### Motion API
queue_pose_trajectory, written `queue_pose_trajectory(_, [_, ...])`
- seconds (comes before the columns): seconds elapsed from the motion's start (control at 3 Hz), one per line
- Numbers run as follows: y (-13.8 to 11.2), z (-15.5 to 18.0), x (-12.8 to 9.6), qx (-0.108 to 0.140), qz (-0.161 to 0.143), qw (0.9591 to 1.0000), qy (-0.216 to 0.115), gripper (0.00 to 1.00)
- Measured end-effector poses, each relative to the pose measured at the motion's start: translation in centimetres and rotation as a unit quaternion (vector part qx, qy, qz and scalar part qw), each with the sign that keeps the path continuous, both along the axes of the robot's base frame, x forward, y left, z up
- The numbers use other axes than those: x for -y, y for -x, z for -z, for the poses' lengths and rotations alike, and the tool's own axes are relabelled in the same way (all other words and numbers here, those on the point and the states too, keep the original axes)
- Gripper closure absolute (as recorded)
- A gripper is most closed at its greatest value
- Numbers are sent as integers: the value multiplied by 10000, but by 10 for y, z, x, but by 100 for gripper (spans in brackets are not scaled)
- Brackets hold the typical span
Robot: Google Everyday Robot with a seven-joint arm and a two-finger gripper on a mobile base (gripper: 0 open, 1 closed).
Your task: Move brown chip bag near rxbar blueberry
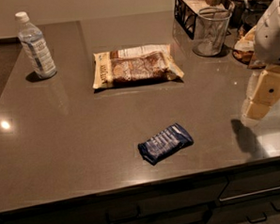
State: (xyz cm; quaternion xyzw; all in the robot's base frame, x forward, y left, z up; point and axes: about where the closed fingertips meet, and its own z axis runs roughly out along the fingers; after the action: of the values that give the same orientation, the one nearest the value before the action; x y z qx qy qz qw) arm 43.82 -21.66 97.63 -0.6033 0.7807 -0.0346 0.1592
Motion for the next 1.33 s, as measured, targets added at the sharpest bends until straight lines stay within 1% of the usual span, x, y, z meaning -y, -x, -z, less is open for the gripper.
queue_pose_trajectory(0.33, [0,0,0,1,0,10000,0,0])
queue_pose_trajectory(0.67, [-11,0,-4,64,108,9999,-28,0])
queue_pose_trajectory(1.0, [-32,4,-9,77,240,9995,-187,0])
queue_pose_trajectory(1.33, [-60,9,-16,63,329,9983,-486,0])
